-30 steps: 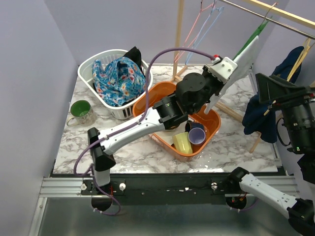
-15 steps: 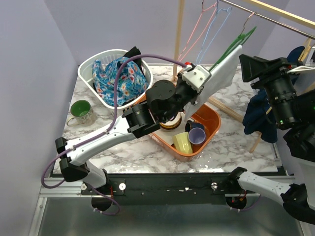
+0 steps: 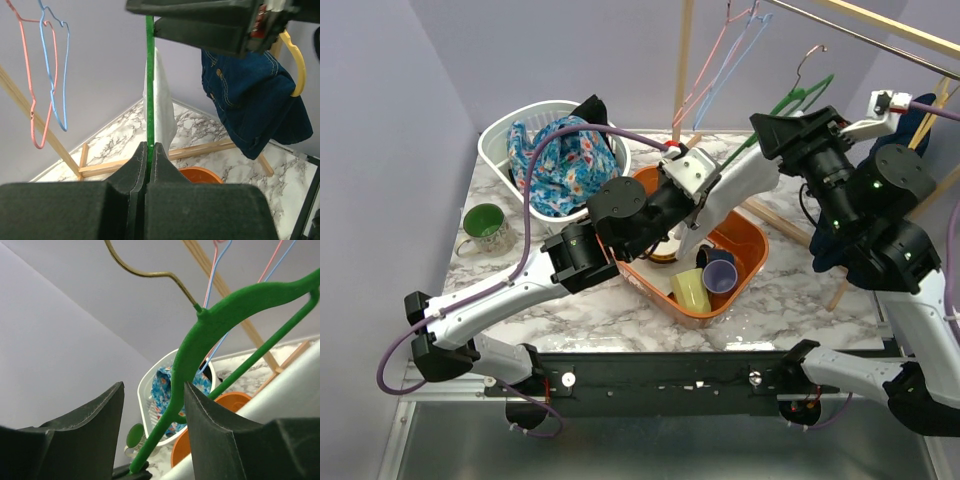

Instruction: Remove the skirt from the hanger

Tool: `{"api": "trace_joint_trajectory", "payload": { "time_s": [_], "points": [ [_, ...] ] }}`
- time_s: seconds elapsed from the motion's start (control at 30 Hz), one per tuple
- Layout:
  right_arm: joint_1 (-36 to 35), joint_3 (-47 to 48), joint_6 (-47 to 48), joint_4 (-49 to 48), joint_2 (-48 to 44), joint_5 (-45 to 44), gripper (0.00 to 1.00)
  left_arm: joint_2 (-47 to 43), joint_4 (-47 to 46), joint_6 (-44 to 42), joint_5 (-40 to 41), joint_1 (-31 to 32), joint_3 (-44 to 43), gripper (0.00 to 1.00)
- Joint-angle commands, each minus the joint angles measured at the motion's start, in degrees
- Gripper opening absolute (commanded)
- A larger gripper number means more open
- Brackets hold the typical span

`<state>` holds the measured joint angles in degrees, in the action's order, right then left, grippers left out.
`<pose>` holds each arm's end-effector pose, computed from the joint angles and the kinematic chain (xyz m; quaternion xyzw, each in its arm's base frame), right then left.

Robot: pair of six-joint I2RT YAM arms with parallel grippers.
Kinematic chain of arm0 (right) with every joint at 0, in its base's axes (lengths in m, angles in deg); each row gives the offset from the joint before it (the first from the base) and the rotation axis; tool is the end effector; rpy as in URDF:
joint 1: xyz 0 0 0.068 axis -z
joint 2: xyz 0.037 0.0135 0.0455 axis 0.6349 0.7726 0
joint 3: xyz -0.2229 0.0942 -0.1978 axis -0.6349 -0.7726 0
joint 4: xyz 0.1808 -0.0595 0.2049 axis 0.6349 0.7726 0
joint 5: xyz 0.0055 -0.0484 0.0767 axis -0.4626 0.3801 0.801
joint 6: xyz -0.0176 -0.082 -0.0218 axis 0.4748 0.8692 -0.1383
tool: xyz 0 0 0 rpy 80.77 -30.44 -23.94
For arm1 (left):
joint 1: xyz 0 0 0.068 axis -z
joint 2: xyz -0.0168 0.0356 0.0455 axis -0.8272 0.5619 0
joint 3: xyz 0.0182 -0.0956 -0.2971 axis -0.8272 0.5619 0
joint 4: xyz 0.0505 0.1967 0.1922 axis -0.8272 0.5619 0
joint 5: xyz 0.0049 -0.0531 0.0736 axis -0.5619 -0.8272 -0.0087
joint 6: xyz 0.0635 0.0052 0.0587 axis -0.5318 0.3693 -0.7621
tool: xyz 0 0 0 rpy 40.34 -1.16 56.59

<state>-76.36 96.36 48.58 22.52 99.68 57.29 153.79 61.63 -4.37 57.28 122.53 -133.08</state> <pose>0.1723 0.0980 0.5975 0.1253 0.6283 0.3669 0.6745 0.1560 -0.3063 0.5436 0.2914 0.5892 -0.2982 0.6921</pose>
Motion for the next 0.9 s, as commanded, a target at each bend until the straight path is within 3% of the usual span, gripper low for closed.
{"api": "trace_joint_trajectory", "payload": {
  "time_s": [0.0, 0.17, 0.3, 0.47, 0.6, 0.7, 0.77, 0.83, 0.87],
  "points": [
    [-0.14, -0.12, -5.5, -1.68, 1.77, 0.02, 0.59, -2.74, -5.88, 1.43, -2.6, -0.1, 0.79, 0.0],
    [-0.14, -0.11, -6.9, -0.97, 2.83, -0.77, 0.58, -3.36, -6.14, 1.61, -2.6, -0.1, 1.41, 0.0],
    [-0.14, -2.05, -6.73, -2.12, 2.39, -2.26, 0.48, -3.89, -6.49, 1.52, -2.6, -0.01, 2.02, 0.0],
    [-0.14, -0.73, -6.99, 1.05, 3.44, -3.67, 0.58, -4.5, -7.11, 1.34, -1.9, -0.1, 2.55, 0.0],
    [-0.14, -0.99, -6.55, 0.61, 3.36, -5.07, 0.6, -4.68, -7.11, 1.52, -2.16, -0.1, 2.55, 0.0],
    [-0.14, -3.45, -5.76, -2.63, 2.22, -4.91, 0.47, -4.94, -7.2, 2.13, -2.86, -0.01, 2.9, 0.0],
    [-0.14, -4.77, -5.41, -5.97, 1.25, -4.38, 0.31, -5.29, -7.46, 2.66, -3.48, -0.1, 3.78, 0.0],
    [-0.05, -6.09, -4.45, -8.87, 0.72, -3.15, 0.01, -5.82, -7.2, 2.75, -4.45, -0.01, 4.05, 0.0],
    [-0.14, -6.18, -4.01, -9.49, 0.28, -2.8, 0.01, -5.91, -6.76, 2.75, -4.62, -0.1, 3.87, 0.0]
  ]
}}
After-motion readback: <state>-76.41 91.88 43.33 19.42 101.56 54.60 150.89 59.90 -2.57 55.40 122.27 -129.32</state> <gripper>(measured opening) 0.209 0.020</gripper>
